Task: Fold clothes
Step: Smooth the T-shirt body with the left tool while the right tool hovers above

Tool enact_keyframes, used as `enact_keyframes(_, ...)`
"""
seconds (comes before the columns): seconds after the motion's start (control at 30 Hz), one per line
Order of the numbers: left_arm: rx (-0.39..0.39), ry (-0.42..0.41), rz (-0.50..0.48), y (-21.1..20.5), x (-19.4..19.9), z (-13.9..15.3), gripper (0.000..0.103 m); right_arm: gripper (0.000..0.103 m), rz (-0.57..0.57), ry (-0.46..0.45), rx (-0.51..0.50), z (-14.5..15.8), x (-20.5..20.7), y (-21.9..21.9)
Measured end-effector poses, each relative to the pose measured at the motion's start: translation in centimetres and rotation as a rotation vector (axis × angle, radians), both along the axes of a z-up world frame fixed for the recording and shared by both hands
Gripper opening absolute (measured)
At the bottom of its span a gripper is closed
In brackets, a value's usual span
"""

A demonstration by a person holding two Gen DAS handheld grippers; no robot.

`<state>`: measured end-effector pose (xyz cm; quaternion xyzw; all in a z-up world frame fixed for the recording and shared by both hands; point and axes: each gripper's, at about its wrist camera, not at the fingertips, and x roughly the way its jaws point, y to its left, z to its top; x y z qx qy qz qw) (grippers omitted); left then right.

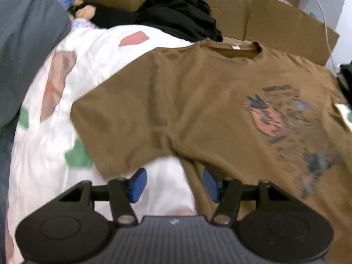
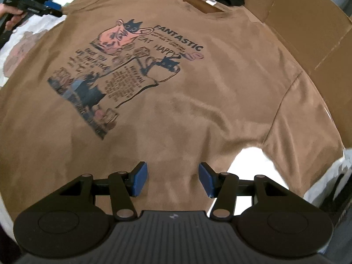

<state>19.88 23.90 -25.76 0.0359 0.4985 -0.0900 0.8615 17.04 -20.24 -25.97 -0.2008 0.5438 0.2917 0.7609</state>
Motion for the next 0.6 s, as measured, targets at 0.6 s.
enact_keyframes(0.6,-0.11,0.273,0.044,-1.9,-13.3,-2.1,0.058,0.056,-0.046,0.043,0.02,1.8,-8.0,-6.2)
